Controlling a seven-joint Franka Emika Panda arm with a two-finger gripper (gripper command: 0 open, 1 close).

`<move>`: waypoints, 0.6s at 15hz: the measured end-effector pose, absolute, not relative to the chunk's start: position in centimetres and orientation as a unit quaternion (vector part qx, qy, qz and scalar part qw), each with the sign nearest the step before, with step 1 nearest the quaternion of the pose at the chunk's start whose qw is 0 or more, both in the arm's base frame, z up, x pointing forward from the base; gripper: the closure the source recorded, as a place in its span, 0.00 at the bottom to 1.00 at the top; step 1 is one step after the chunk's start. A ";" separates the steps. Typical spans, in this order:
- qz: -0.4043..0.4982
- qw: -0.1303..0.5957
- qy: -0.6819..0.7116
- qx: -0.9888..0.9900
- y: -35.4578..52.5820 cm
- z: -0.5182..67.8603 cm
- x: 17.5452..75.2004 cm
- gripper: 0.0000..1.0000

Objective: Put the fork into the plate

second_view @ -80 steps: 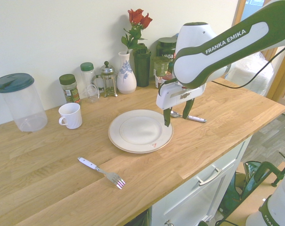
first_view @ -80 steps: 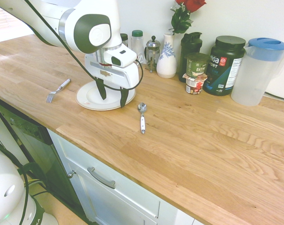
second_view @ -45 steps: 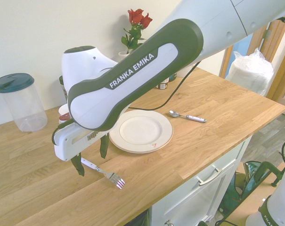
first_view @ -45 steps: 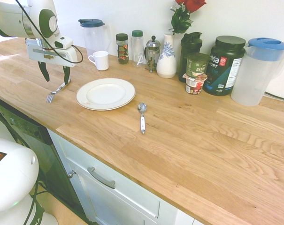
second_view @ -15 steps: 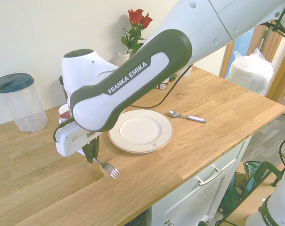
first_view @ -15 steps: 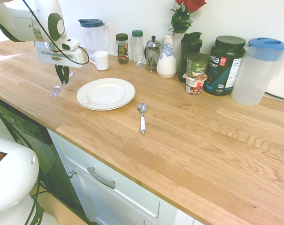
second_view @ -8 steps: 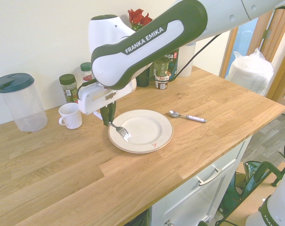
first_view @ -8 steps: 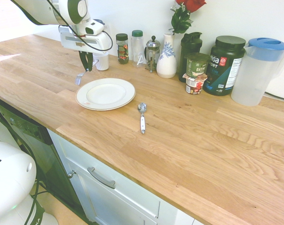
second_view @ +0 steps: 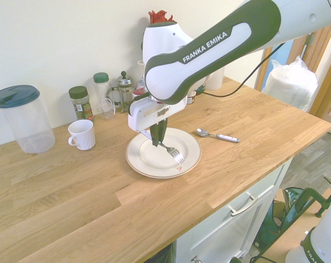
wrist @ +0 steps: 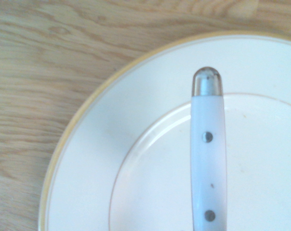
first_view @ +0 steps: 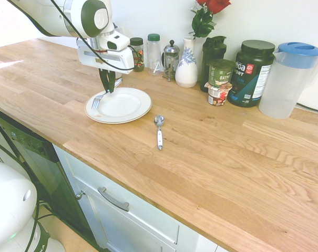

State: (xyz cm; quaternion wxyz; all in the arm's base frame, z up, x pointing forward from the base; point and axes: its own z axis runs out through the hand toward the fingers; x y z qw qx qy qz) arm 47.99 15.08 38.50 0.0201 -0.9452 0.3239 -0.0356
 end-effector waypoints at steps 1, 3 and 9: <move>-0.035 0.021 0.326 -0.944 14.8 37.9 47.8 1.00; -0.033 0.022 0.328 -0.944 14.5 36.8 47.7 1.00; -0.031 0.025 0.335 -0.941 14.1 34.5 48.6 1.00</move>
